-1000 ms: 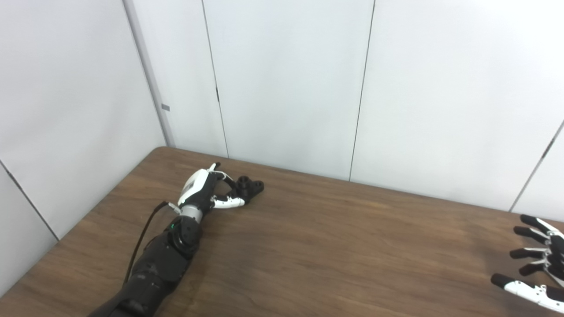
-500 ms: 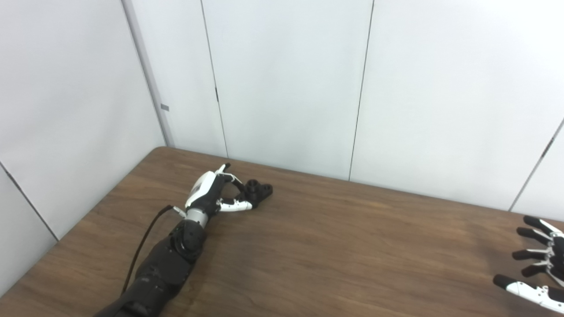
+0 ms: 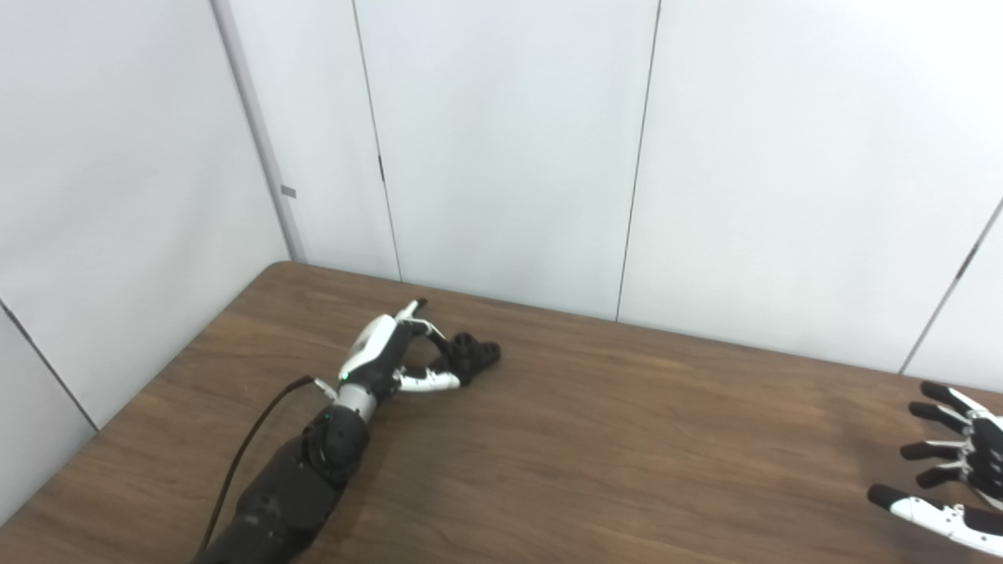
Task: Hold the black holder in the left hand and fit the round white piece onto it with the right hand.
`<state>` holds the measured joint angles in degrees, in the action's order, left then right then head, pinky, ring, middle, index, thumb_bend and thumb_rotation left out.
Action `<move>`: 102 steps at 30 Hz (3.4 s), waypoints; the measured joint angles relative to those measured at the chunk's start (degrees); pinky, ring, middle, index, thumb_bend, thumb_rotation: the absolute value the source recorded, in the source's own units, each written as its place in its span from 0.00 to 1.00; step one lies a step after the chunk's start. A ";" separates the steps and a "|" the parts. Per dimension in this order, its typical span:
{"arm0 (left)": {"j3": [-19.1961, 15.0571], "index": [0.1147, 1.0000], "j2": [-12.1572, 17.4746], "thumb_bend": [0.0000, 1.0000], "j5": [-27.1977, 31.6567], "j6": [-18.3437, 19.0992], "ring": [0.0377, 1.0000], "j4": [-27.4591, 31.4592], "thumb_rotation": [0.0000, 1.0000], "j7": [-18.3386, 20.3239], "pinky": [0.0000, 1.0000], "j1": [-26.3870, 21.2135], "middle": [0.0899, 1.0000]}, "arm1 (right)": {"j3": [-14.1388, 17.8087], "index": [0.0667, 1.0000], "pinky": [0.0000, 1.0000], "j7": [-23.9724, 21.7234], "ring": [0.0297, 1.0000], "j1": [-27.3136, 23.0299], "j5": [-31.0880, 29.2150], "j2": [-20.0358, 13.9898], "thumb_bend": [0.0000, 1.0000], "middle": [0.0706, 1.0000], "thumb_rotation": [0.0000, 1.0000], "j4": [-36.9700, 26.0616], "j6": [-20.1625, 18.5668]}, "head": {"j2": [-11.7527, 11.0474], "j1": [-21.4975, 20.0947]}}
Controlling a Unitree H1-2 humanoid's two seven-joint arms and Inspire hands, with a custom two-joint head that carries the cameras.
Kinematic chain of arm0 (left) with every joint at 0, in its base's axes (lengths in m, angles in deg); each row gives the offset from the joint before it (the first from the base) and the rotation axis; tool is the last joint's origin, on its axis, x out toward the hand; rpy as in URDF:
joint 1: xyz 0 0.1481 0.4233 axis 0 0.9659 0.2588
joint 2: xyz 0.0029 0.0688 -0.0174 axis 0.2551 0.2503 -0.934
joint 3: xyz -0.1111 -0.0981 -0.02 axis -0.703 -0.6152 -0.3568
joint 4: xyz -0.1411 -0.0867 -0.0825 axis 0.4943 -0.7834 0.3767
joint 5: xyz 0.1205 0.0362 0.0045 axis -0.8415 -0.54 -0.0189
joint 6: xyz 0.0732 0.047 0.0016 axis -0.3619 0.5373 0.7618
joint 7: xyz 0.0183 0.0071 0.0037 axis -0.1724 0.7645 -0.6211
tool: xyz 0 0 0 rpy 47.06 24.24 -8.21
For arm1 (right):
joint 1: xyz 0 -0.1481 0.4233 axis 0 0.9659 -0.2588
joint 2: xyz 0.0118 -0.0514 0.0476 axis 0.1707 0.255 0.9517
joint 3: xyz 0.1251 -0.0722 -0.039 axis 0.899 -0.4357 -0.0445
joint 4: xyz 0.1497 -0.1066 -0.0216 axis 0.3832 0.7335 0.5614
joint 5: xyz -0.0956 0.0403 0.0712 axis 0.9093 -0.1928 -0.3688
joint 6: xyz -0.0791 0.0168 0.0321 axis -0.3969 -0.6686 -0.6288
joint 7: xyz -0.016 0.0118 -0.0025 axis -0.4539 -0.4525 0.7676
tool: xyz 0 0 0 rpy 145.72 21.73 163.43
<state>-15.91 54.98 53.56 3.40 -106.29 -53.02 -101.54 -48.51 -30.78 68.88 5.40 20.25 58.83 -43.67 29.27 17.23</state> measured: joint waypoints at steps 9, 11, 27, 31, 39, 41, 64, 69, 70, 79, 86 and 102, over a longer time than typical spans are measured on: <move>2.80 0.42 -1.03 0.52 -0.37 -1.56 1.00 7.66 0.06 3.55 1.00 3.44 1.00 | -0.29 0.86 0.51 0.06 0.63 -0.53 1.52 0.90 0.64 0.80 0.10 -0.40 -0.15 | 1.23 -3.86; 3.30 0.42 -1.42 0.52 -0.77 -1.79 1.00 8.80 0.06 4.12 1.00 3.86 1.00 | -0.24 0.86 0.52 0.06 0.65 -0.69 1.23 1.35 0.65 0.81 0.12 -0.60 -0.53 | 1.58 -5.17; 8.99 0.42 -4.30 0.52 -1.58 -5.53 1.00 15.51 0.06 10.55 1.00 5.77 1.00 | 0.06 0.86 0.51 0.05 0.65 -1.00 0.91 1.80 0.69 0.82 0.21 -1.39 -0.89 | 3.25 -9.66; 11.00 0.42 -4.94 0.52 -2.03 -6.34 1.00 16.74 0.06 12.14 1.00 5.73 1.00 | 0.07 0.85 0.50 0.24 0.64 -1.47 0.92 1.81 0.70 0.81 0.23 -0.45 0.01 | 3.87 -11.69; 13.76 0.42 -6.66 0.52 -1.79 -7.73 1.00 17.95 0.06 15.36 1.00 5.53 1.00 | -0.01 0.86 0.52 0.70 0.64 -1.77 0.98 1.80 0.70 0.80 0.26 0.51 0.26 | 4.75 -14.68; 14.20 0.42 -6.92 0.52 -1.79 -7.86 1.00 17.98 0.06 15.73 1.00 5.35 1.00 | -0.16 0.86 0.52 0.70 0.64 -1.78 1.13 1.80 0.69 0.80 0.27 0.50 0.26 | 5.18 -15.90; 16.71 0.42 -7.06 0.52 -5.04 -11.96 1.00 15.82 0.06 16.36 1.00 3.83 1.00 | 0.11 0.80 0.51 0.69 0.64 -5.33 9.29 -3.18 0.74 0.79 0.26 -2.84 -0.26 | 3.60 -31.90; 16.57 0.42 -6.84 0.52 -5.05 -13.46 1.00 15.09 0.06 15.89 1.00 3.89 1.00 | 2.08 0.77 0.52 1.05 0.65 -7.39 14.38 -6.71 0.77 0.78 0.23 -5.61 -1.80 | 1.85 -36.02; 16.53 0.42 -6.79 0.52 -5.05 -14.05 1.00 14.76 0.06 15.71 1.00 3.90 1.00 | 2.59 0.77 0.52 1.39 0.65 -7.92 15.30 -7.07 0.76 0.78 0.24 -5.88 -2.52 | 1.24 -37.51; 16.67 0.42 -6.41 0.52 -4.23 -16.53 1.00 12.71 0.06 15.53 1.00 3.55 0.99 | 3.84 0.77 0.55 0.39 0.77 -9.16 23.37 -14.26 0.74 0.85 0.35 -5.28 -9.24 | -1.49 -42.54; 17.01 0.42 -5.88 0.52 -3.23 -16.54 1.00 12.33 0.06 15.53 1.00 3.45 1.00 | 4.31 0.78 0.59 -2.77 0.82 -9.14 22.30 -17.41 0.78 0.91 0.41 -2.87 -12.88 | -2.02 -42.98; 17.22 0.42 -5.53 0.52 -2.77 -16.55 1.00 12.34 0.06 15.50 1.00 3.48 1.00 | 4.31 0.84 0.70 -5.28 0.87 -7.25 26.02 -12.64 0.93 0.96 0.54 -1.66 -20.60 | -2.46 -42.80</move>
<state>1.31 49.44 50.79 -13.15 -93.95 -37.52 -98.07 -44.21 -36.06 61.63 31.41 7.61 57.17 -64.27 26.81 -25.58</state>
